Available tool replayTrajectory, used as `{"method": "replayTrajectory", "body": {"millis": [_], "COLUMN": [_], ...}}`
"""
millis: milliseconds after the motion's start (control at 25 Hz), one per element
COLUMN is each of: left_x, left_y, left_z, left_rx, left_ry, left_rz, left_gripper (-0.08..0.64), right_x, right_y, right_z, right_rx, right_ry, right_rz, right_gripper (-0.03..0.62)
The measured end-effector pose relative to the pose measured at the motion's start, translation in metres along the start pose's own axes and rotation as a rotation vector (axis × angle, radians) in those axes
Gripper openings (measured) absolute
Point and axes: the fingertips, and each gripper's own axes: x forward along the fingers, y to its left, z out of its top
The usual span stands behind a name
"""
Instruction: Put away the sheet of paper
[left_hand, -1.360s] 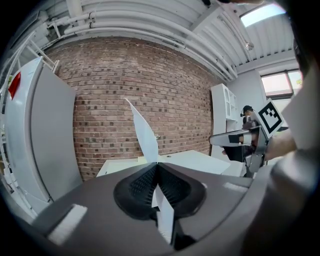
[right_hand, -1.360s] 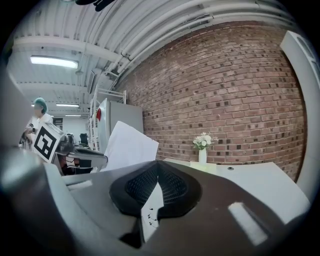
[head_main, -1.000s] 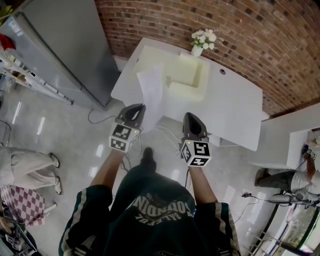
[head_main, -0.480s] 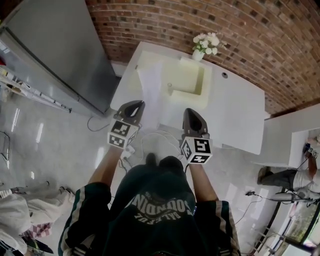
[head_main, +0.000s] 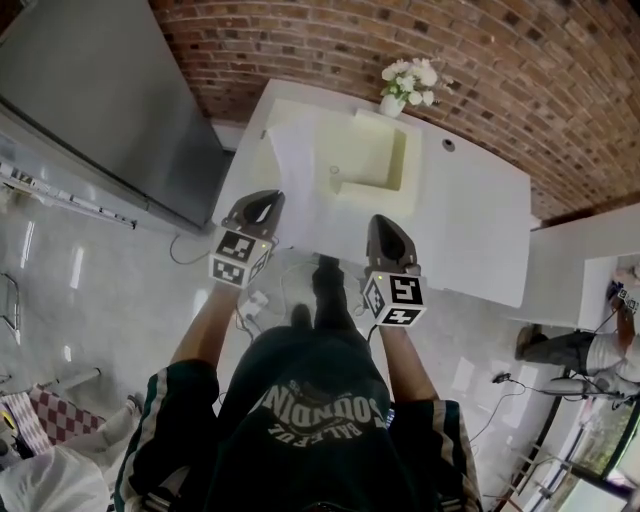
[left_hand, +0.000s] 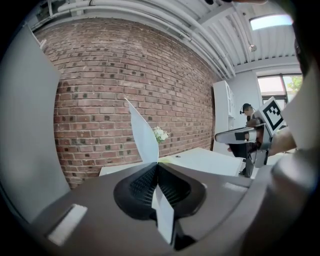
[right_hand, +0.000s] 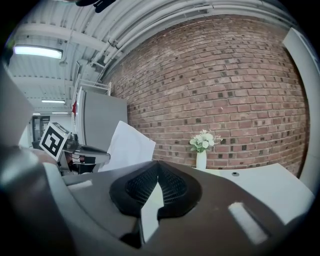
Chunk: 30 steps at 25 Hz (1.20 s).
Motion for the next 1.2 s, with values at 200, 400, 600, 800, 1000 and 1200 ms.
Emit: {"method": "replayTrajectory", "body": {"millis": [200, 400, 600, 800, 1000, 1200], "left_x": [0.025, 0.054, 0.08, 0.104, 0.131, 0.155], "left_y": [0.01, 0.021, 0.033, 0.041, 0.045, 0.045], "left_z": [0.002, 0.009, 0.008, 0.004, -0.003, -0.012], "left_rx": [-0.003, 0.006, -0.001, -0.009, -0.018, -0.03], "left_ry": [0.011, 0.012, 0.026, 0.046, 0.07, 0.097], "left_rz": [-0.008, -0.019, -0.029, -0.041, -0.056, -0.08], "left_gripper": [0.011, 0.011, 0.011, 0.011, 0.011, 0.011], "right_x": [0.023, 0.049, 0.076, 0.095, 0.113, 0.127], "right_y": [-0.014, -0.029, -0.042, -0.054, -0.069, -0.08], "right_z": [0.003, 0.006, 0.005, -0.001, -0.01, -0.019], "right_rx": [0.01, 0.018, 0.027, 0.038, 0.058, 0.088], "right_ry": [0.004, 0.013, 0.038, 0.067, 0.097, 0.125], "right_rz": [-0.001, 0.007, 0.014, 0.018, 0.014, 0.011], "right_gripper": [0.002, 0.002, 0.002, 0.002, 0.002, 0.002]}}
